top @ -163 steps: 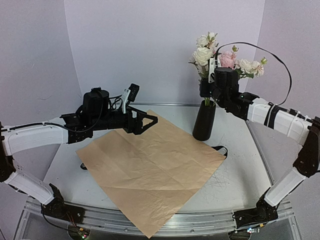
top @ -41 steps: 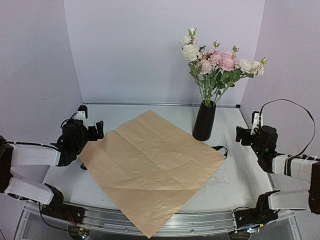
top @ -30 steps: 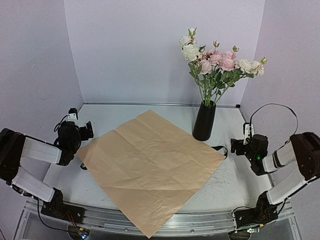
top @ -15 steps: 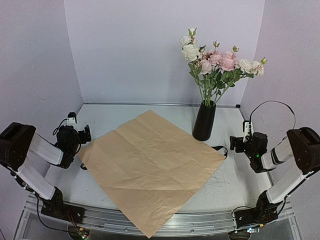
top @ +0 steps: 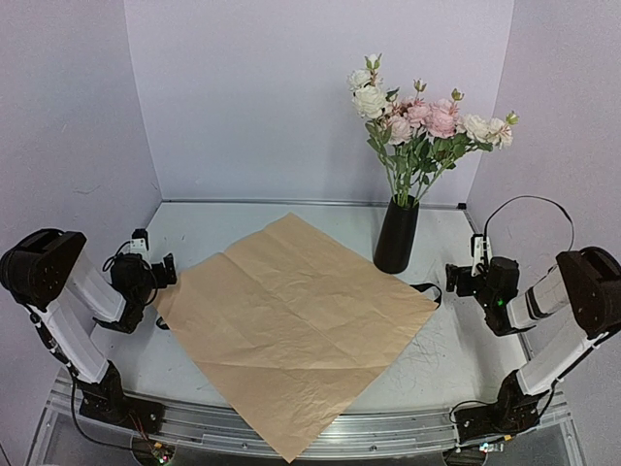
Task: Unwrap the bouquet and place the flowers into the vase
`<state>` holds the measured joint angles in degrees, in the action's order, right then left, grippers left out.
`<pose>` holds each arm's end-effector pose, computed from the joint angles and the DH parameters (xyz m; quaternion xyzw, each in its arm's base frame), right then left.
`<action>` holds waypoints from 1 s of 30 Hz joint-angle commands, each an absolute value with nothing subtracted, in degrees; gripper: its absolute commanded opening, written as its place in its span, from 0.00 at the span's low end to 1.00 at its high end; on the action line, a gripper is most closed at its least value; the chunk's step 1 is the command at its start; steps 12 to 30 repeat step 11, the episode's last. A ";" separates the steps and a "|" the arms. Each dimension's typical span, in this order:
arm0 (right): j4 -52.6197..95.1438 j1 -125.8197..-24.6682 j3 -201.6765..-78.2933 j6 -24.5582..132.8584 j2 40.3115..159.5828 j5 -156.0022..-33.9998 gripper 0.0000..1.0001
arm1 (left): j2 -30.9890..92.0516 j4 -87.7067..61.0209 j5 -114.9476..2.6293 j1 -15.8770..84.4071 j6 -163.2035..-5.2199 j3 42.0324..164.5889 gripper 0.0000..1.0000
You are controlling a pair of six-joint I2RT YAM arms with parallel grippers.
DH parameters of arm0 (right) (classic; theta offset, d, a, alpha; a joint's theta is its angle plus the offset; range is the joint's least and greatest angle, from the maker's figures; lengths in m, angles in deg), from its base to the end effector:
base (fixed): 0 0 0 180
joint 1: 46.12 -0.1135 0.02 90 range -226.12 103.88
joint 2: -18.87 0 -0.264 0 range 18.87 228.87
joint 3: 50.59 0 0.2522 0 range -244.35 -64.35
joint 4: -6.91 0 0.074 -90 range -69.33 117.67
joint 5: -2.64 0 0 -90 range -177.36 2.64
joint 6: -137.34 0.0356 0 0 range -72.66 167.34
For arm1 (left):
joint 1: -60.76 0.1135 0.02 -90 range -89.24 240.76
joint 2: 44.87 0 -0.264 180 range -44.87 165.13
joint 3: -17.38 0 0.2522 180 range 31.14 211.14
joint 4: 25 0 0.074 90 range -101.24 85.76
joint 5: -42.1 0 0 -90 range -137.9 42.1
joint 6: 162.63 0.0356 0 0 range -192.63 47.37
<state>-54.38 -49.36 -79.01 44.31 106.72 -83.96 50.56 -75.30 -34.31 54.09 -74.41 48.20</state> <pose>0.2476 0.0119 0.1637 -0.0167 0.6954 -0.0193 0.7182 0.2576 -0.0217 0.1216 -0.0391 0.7865 0.0483 0.6144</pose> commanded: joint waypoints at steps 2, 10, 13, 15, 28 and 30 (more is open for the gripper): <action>-60.63 -49.20 -80.43 44.43 105.97 -84.38 0.98 | 50.00 -78.65 -35.07 54.44 -75.07 48.30 1.00; -60.64 -49.20 -80.43 44.42 105.97 -84.37 0.98 | 50.58 -77.96 -35.82 54.58 -74.97 49.17 1.00; -60.65 -49.24 -80.43 44.43 105.97 -84.38 0.98 | 50.39 -77.88 -35.83 54.66 -75.00 49.00 1.00; -60.65 -49.24 -80.43 44.43 105.97 -84.38 0.98 | 50.39 -77.88 -35.83 54.66 -75.00 49.00 1.00; -60.65 -49.24 -80.43 44.43 105.97 -84.38 0.98 | 50.39 -77.88 -35.83 54.66 -75.00 49.00 1.00; -60.65 -49.24 -80.43 44.43 105.97 -84.38 0.98 | 50.39 -77.88 -35.83 54.66 -75.00 49.00 1.00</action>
